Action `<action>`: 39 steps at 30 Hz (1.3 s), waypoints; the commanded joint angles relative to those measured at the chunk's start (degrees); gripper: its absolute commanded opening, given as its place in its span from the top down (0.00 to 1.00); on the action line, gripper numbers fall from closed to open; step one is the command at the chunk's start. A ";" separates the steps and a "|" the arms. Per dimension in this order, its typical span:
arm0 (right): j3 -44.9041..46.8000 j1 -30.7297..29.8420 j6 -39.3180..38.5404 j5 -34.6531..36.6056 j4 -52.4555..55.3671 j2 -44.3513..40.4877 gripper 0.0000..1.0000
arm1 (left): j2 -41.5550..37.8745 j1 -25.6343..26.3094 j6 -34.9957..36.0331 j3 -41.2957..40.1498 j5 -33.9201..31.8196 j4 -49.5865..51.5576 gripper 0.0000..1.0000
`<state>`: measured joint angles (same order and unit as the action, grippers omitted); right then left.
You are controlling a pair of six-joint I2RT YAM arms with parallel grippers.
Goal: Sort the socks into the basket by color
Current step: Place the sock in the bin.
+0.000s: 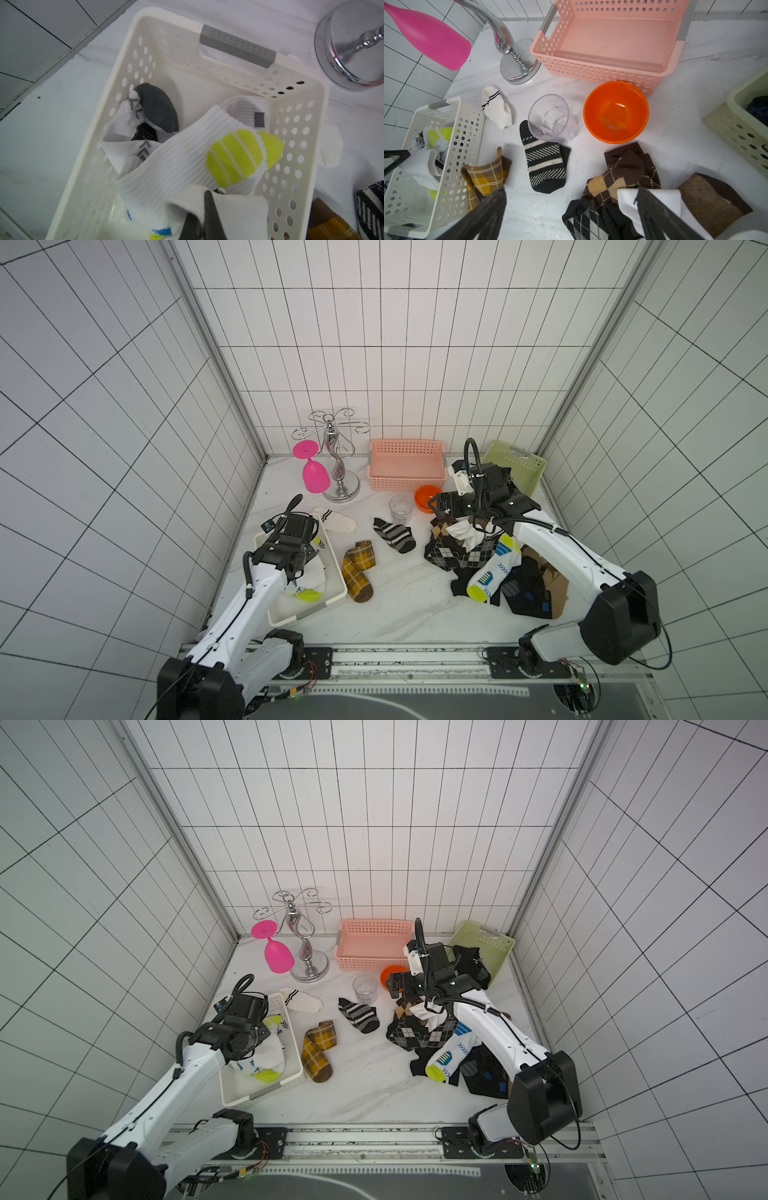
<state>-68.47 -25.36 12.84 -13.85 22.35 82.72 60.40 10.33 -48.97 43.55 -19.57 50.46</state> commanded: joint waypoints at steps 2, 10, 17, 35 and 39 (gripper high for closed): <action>0.05 -1.89 -2.73 -1.45 2.66 2.45 0.01 | 4.03 -0.51 -0.08 -1.22 3.45 -4.86 0.86; -1.65 -5.81 -4.58 -0.74 4.19 7.11 0.02 | 3.69 -0.89 -0.29 -4.26 6.10 -8.08 0.39; -3.58 -9.99 -5.48 0.66 4.05 11.89 0.03 | 2.20 -1.00 1.43 -2.62 8.15 -7.68 0.30; -1.30 -20.01 -6.29 11.37 -9.39 19.81 0.08 | -11.44 0.24 8.26 2.54 9.98 -3.86 0.27; -1.23 -21.59 -6.60 13.13 -12.47 21.83 0.11 | -11.75 1.20 9.18 3.75 8.94 -2.36 0.26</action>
<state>-68.64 -45.56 7.53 -3.46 13.41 102.63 49.39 11.09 -41.10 45.63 -9.41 46.59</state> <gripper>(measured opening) 0.896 0.736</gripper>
